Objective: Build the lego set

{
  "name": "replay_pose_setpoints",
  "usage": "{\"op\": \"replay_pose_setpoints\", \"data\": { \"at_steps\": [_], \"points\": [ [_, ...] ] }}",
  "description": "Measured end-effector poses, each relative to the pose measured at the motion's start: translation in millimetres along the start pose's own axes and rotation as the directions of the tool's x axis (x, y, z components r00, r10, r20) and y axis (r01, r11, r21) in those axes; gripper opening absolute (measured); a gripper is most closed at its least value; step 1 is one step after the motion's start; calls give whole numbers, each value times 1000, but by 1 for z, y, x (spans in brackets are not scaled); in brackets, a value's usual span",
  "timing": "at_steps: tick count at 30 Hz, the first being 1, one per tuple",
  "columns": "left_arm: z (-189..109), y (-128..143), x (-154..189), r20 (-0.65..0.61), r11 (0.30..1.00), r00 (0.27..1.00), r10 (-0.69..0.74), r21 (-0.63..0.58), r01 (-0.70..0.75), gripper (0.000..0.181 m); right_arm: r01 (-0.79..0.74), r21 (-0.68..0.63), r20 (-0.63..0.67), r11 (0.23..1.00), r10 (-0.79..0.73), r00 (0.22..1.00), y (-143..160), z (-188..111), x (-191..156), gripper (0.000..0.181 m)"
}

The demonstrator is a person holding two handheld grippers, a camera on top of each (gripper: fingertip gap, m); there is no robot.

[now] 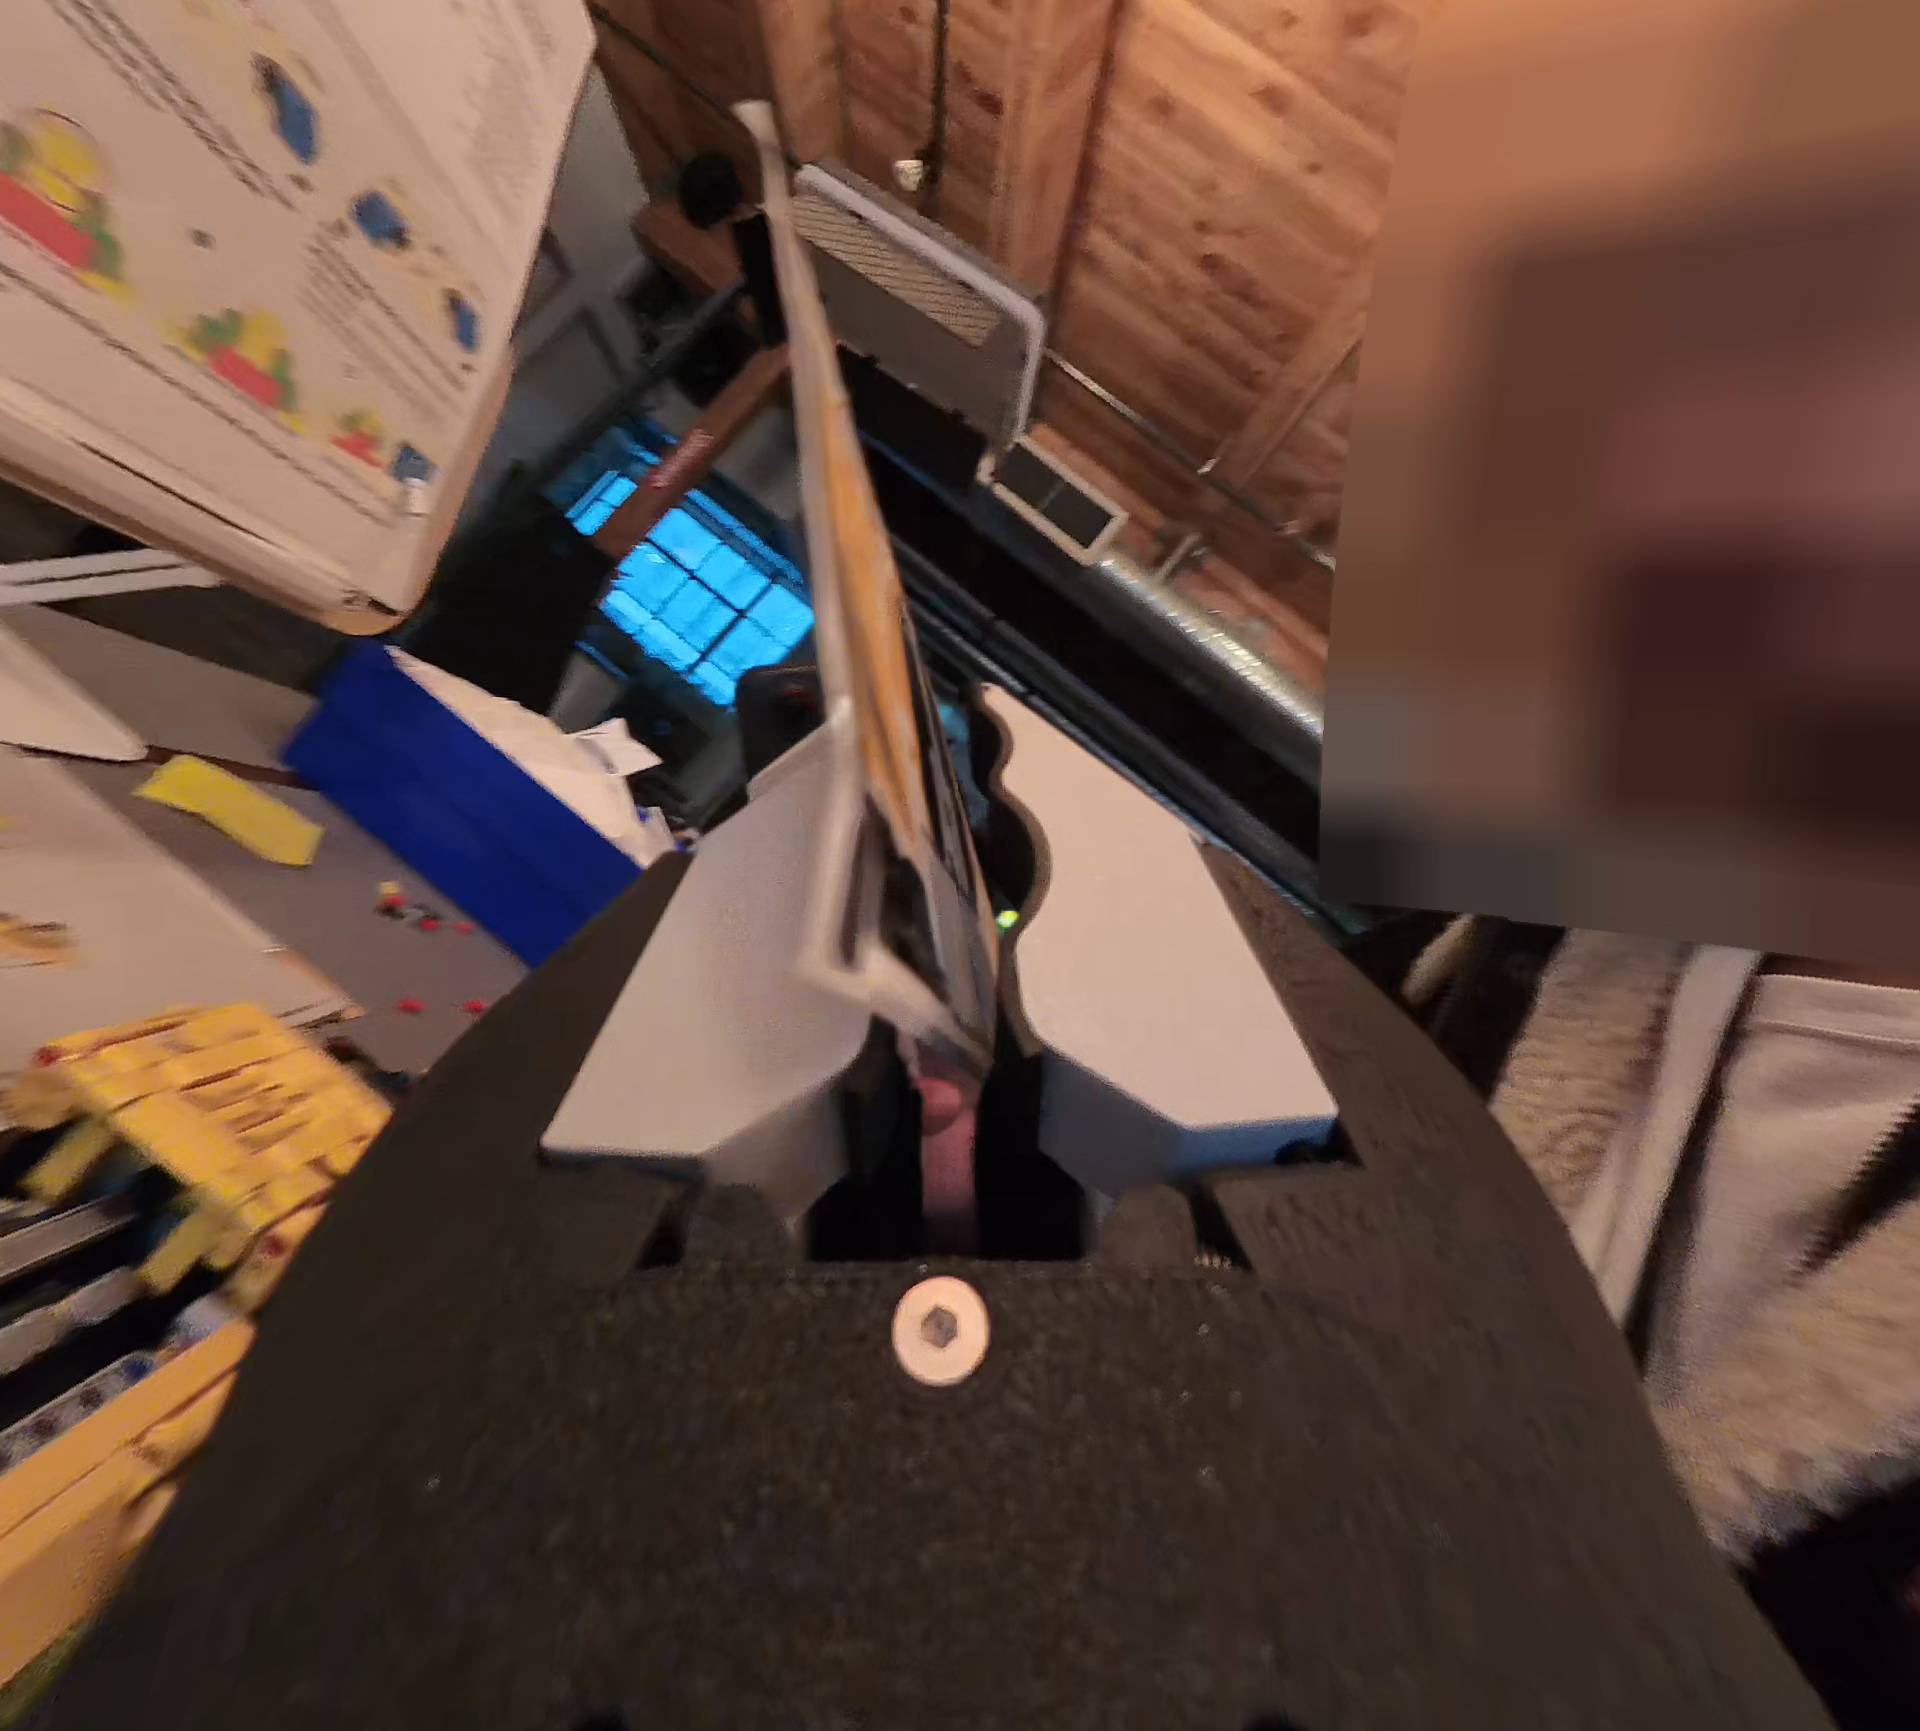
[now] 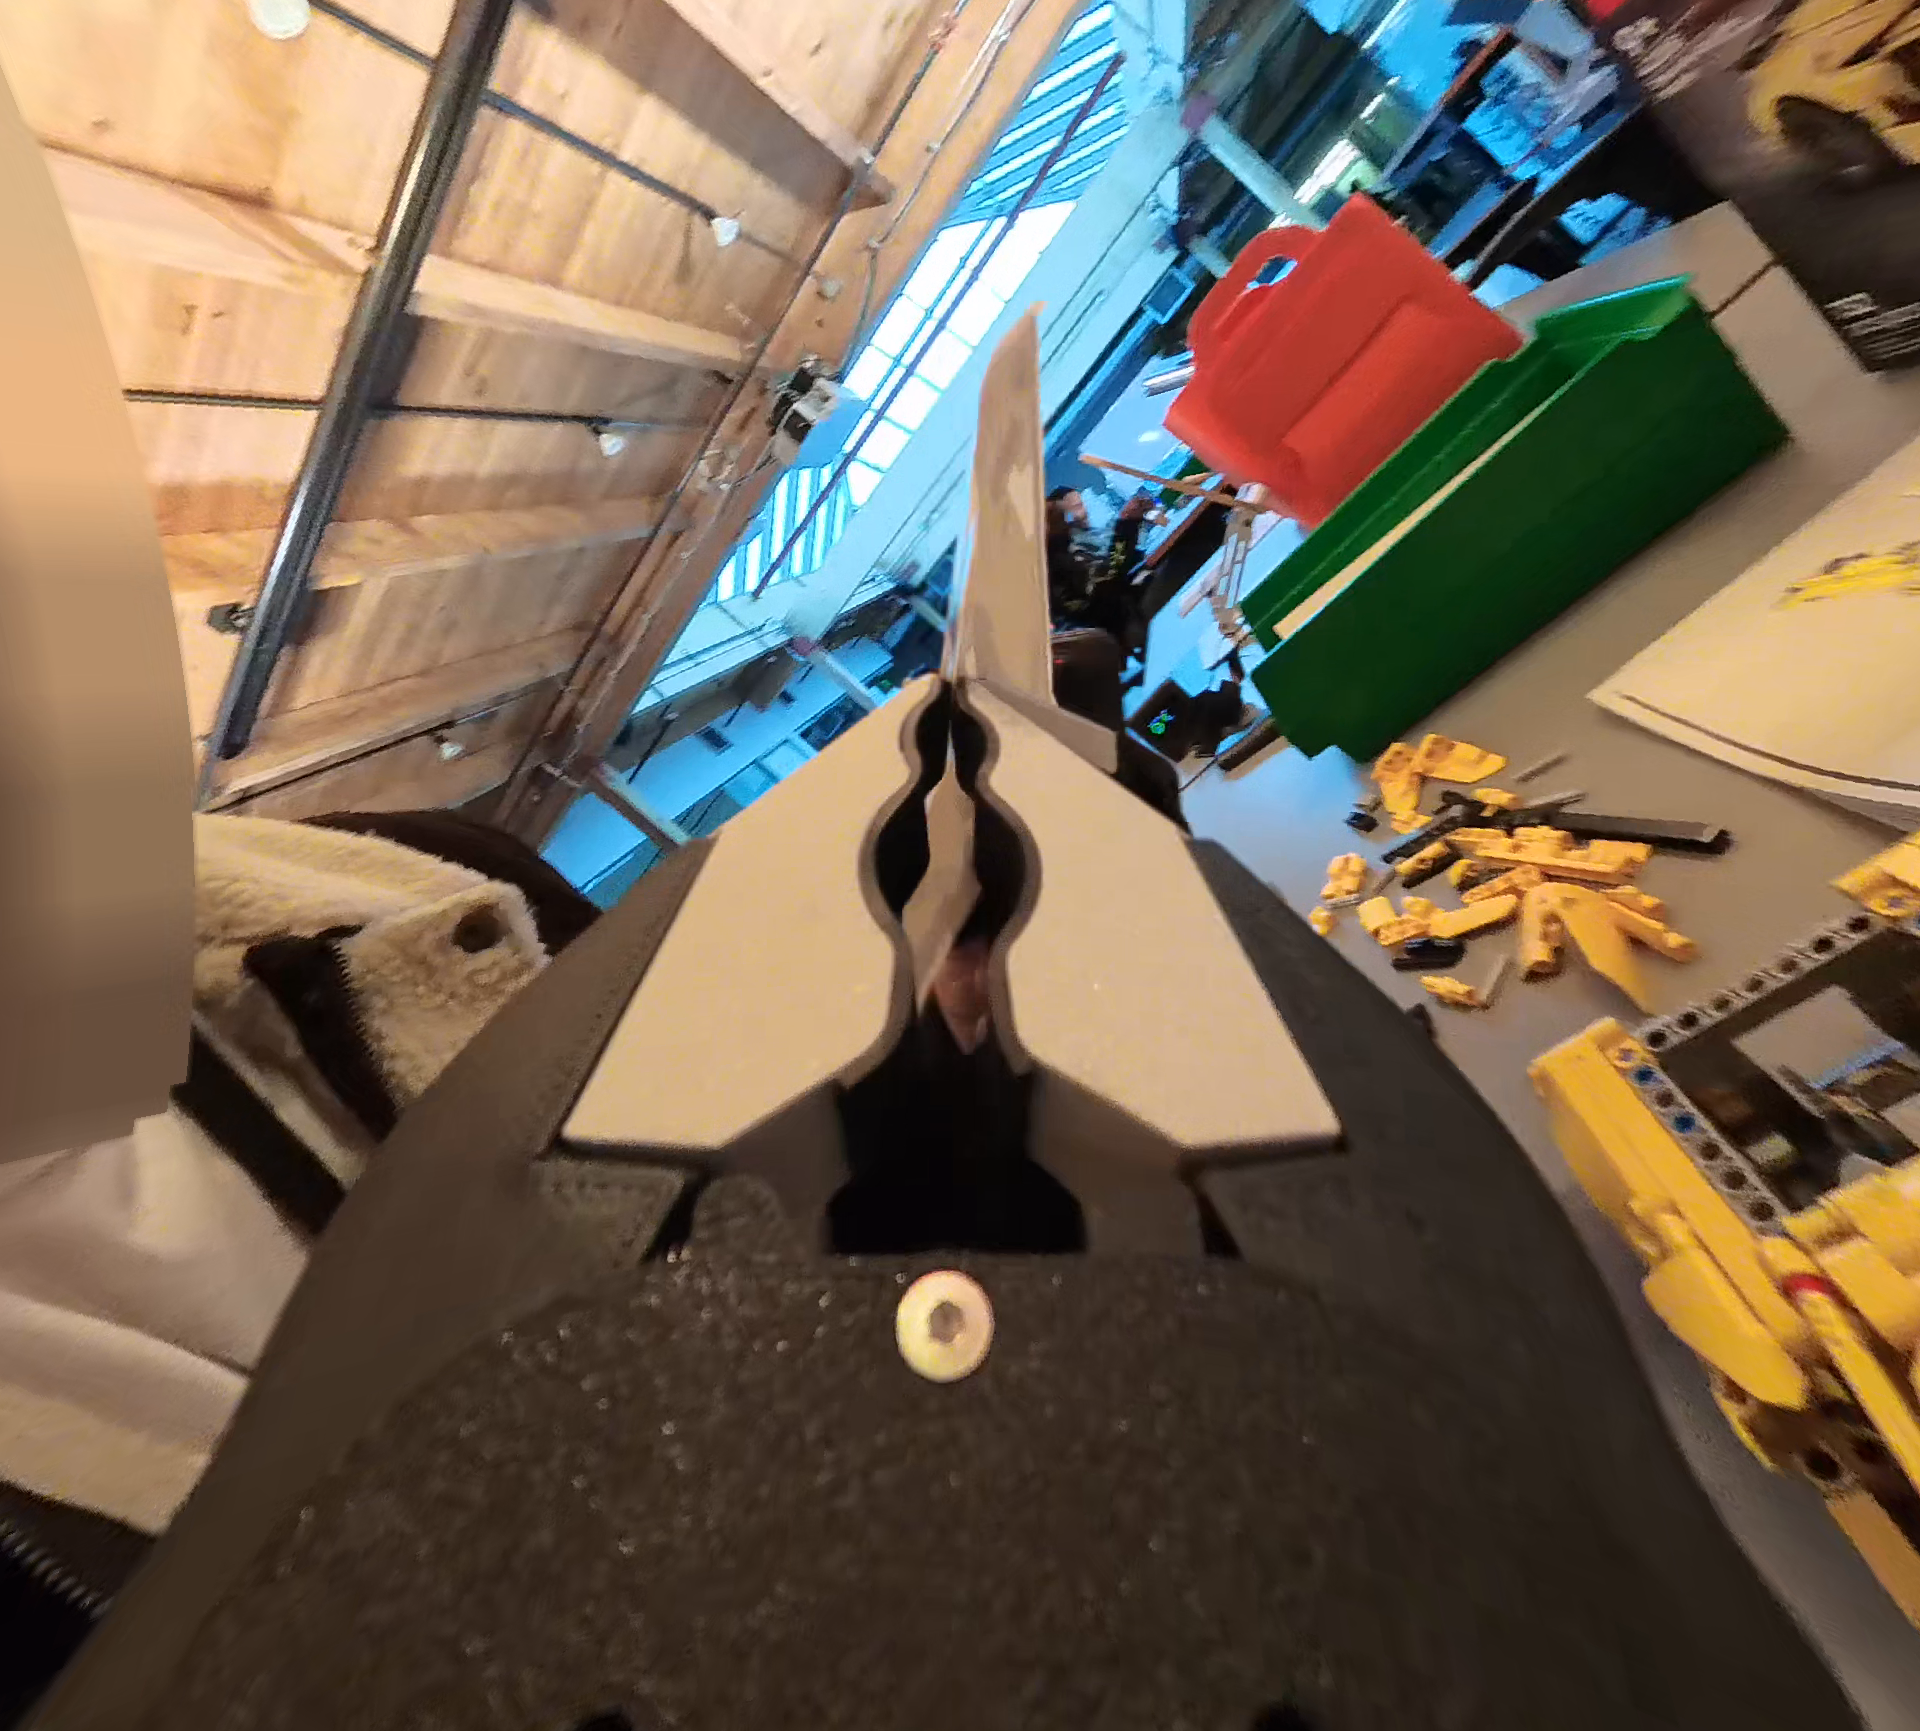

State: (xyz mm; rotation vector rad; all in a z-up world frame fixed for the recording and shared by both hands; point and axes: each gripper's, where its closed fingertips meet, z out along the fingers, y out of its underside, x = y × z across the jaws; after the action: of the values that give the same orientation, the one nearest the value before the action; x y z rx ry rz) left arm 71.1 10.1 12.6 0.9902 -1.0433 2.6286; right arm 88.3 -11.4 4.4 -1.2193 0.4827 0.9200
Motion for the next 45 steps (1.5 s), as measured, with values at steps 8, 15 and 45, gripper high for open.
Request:
{"op": "replay_pose_setpoints", "data": {
  "at_steps": [8, 15, 45],
  "points": [
    [-2, 6, -9, 74, 997, 995, 73, -40, -70, 4, 19, -9, -50, 1000, -20, 999, 1, 1, 7, 0],
    [-3, 7, -9, 82, 996, 993, 87, -44, -84, 0, 13, -15, -52, 1000, -14, 999, 3, 2, 7, 0],
    [3, 26, 75, -411, 991, 911, -38, -133, -18, 0, 235, -197, 231, 952, -187, 955, 42, 26, -71, 16]
  ]
}}
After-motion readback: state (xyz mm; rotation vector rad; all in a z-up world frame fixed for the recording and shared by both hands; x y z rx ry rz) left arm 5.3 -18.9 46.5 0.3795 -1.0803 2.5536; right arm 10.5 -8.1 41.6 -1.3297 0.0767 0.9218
